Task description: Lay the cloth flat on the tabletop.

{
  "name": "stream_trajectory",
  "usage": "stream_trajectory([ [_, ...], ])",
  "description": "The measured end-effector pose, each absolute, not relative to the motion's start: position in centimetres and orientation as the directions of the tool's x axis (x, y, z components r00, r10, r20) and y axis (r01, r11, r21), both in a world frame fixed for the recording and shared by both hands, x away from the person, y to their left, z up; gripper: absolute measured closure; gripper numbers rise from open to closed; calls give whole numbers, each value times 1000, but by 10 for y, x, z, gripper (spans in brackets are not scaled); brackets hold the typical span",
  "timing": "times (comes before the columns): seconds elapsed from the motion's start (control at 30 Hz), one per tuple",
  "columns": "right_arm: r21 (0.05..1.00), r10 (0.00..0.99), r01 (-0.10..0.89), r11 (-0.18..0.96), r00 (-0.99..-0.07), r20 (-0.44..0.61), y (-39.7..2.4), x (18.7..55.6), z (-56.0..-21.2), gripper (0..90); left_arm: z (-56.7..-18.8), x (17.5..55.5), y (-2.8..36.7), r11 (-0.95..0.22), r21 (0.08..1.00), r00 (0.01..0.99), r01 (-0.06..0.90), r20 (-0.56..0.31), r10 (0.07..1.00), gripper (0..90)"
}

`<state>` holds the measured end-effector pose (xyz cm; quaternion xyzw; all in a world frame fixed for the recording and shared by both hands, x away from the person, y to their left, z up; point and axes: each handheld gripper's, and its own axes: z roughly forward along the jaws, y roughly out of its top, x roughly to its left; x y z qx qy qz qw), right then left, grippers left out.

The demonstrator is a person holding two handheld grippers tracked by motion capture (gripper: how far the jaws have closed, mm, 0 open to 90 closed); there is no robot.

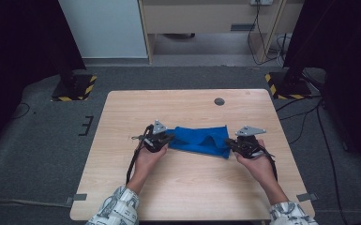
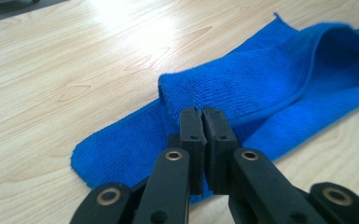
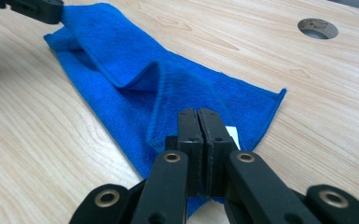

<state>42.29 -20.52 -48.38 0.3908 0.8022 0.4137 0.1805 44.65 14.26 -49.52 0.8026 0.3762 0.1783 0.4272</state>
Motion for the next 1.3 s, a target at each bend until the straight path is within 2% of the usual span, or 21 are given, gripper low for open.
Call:
stream_trajectory([
  [0.6,848,747,439,297,-660,80,-228,383,-467,882,-473,390,163,-328,841,686,430,-69,724,875],
  [1.0,852,708,428,301,-699,100,-221,352,-468,882,-473,356,182,-348,833,687,430,-52,724,875],
  [1.3,850,667,412,330,-739,99,-200,348,-470,883,-470,347,210,-320,835,655,448,-64,753,876],
])
